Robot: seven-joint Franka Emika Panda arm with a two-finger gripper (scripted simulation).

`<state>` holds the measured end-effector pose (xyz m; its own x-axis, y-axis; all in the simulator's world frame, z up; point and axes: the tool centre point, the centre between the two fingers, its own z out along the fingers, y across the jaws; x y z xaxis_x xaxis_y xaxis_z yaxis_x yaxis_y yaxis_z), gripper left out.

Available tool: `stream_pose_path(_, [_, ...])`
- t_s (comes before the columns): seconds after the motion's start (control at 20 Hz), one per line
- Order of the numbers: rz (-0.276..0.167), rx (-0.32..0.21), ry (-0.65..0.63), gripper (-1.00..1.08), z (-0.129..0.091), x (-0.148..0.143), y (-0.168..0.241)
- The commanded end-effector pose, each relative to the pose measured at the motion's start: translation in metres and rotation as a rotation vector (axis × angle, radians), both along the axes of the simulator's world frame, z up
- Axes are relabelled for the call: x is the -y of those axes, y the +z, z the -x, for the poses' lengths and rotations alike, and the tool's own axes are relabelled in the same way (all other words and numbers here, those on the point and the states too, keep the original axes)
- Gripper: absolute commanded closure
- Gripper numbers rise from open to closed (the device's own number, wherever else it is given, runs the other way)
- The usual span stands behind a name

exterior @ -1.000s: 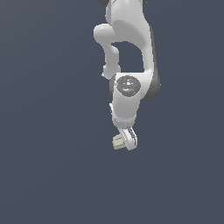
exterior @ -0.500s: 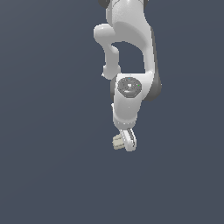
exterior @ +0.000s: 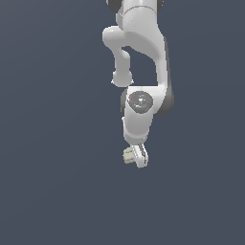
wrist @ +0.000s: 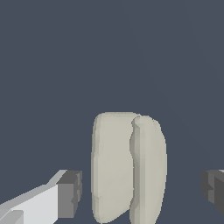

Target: Pick up the object and move it to a goal position.

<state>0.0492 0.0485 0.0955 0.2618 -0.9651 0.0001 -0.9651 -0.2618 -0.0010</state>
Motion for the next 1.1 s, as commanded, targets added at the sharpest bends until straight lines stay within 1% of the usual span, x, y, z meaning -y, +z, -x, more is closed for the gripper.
stream_pose_path(0.0, [0.0, -0.001, -0.001, -0.92, 0.001, 0.0, -0.014])
stream_pose_path(0.2, [0.0, -0.001, -0.003, -0.92, 0.001, 0.0, -0.026])
stream_pose_path(0.4, [0.0, -0.001, -0.002, -0.92, 0.0, 0.0, -0.028])
stream_pose_path(0.45, [0.0, -0.001, -0.002, 1.08, 0.0, 0.0, -0.028])
stream_pose_path(1.05, [0.0, -0.001, -0.002, 1.08, 0.0, -0.001, -0.027])
